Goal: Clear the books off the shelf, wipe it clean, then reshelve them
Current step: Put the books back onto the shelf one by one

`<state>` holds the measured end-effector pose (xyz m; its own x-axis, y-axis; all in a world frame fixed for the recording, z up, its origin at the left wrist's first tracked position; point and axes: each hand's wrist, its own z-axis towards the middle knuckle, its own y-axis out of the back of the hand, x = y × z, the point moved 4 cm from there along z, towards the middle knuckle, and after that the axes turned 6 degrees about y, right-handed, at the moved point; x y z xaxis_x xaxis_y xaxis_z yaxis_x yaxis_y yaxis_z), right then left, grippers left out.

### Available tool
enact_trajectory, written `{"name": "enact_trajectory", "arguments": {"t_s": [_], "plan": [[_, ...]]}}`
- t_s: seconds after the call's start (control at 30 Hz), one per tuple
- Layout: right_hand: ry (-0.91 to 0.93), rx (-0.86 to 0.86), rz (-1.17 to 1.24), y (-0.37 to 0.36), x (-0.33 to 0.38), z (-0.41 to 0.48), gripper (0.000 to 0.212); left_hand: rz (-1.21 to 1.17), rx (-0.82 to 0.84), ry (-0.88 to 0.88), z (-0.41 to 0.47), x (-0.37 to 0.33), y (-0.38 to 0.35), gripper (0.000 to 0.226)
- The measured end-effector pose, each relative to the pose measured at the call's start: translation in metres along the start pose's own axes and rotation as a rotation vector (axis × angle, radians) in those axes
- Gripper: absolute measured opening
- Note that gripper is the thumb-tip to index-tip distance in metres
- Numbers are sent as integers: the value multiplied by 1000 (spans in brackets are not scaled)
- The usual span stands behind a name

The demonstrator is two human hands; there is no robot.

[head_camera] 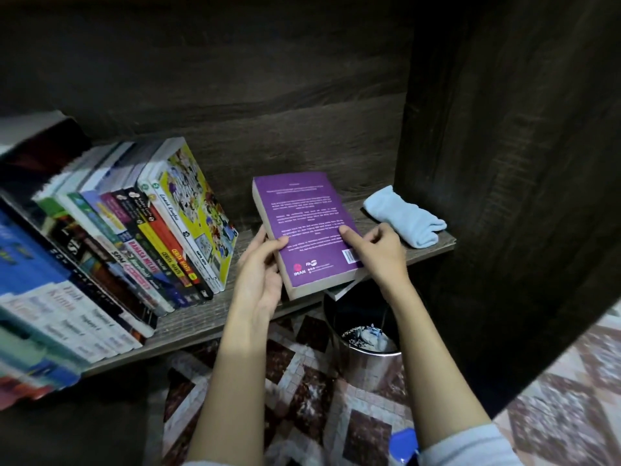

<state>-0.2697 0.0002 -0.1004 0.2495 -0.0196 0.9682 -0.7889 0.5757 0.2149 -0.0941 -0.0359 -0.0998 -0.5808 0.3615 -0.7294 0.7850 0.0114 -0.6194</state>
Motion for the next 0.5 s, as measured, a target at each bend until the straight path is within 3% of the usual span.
{"name": "enact_trajectory", "arguments": {"t_s": [0.13, 0.23, 0.37, 0.43, 0.5], "plan": [[-238, 335, 534, -7, 11, -11, 28, -2, 143, -13, -14, -9, -2, 40], [-294, 487, 635, -10, 15, -23, 40, 189, 132, -44, -21, -23, 1, 47], [-234, 360, 741, -22, 23, -34, 34, 497, -5, -166, -27, -50, 3, 57], [-151, 300, 769, -34, 28, -38, 36, 713, -155, -383, -36, -68, 6, 56], [-19, 236, 708, -48, 32, -43, 42, 731, -238, -603, -46, -85, 7, 48]]}}
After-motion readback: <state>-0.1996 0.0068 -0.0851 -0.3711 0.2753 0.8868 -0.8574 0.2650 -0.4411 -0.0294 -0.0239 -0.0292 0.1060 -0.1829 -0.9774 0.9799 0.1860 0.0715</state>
